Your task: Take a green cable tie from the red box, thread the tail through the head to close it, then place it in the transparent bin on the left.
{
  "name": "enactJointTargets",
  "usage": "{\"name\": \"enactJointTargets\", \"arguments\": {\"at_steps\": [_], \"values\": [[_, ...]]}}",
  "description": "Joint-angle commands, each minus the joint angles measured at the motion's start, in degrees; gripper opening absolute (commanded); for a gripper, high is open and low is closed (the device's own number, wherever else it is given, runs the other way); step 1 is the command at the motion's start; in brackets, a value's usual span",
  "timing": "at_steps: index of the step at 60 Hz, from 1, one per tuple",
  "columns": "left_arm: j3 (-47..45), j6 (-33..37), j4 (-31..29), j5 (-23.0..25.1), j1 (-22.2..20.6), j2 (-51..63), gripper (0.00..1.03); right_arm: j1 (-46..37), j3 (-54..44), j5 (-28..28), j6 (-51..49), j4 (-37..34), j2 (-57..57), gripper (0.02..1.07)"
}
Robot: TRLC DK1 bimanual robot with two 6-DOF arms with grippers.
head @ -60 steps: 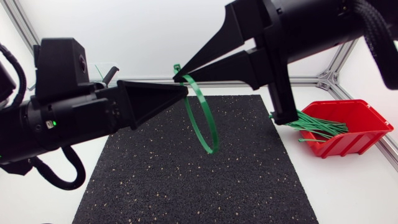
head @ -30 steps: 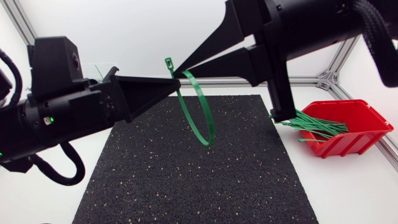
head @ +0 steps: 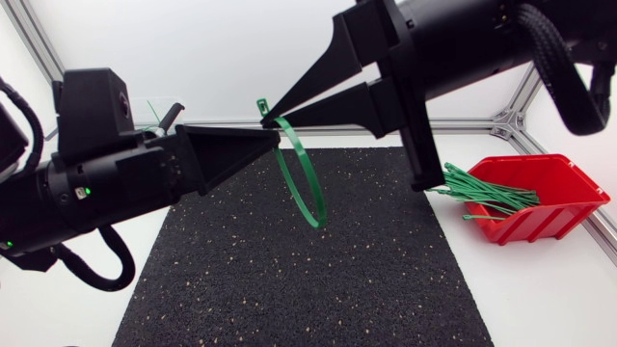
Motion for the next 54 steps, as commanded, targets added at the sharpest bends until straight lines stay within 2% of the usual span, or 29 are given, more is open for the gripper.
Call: {"name": "enactJointTargets", "arguments": {"at_steps": [1, 54], "values": [[-1.06, -1.34, 1.21, 0.45, 0.13, 0.37, 0.03, 0.42, 1.31, -0.53, 1.75, 0.66, 0.09, 0.08], [-1.32, -1.87, 1.21, 0.53, -1.01, 0.37, 0.03, -0.37, -1.24, -0.36, 1.92, 3.65, 0.01, 0.08]]}}
